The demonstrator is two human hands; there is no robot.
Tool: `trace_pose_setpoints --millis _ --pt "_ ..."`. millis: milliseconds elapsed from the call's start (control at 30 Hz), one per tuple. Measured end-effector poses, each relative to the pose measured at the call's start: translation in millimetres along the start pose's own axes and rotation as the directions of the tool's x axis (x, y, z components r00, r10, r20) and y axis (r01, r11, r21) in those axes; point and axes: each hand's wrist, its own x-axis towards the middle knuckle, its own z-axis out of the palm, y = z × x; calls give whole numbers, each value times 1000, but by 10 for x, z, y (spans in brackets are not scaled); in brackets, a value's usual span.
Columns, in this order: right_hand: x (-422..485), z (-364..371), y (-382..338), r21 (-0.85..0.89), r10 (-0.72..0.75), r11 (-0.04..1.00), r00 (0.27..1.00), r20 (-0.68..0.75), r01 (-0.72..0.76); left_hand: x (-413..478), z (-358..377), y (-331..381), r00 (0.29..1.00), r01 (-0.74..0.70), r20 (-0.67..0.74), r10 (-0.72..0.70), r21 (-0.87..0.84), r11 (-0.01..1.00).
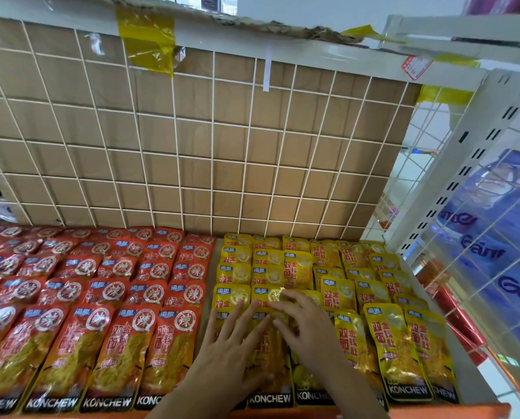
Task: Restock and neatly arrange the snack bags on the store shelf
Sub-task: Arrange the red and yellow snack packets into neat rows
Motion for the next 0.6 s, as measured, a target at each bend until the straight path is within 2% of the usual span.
trace_pose_setpoints --millis 133,233,367,500,600 --pt "-7 -29 80 53 20 998 998 -66 -16 19 -72 19 999 0 -48 -2 -41 999" --pt "1 -151 141 46 60 997 991 -119 -55 97 -256 4 992 56 -108 -67 -98 994" --pt "10 -324 255 8 106 994 984 -143 -106 332 -512 -68 988 27 -138 -71 -298 954" --pt "45 -402 376 -26 133 990 979 -156 -139 719 -651 -156 981 -10 -186 -58 -344 939" --pt "101 -468 410 -68 134 987 983 -129 -143 1050 -705 -200 991 3 -129 -43 -293 956"
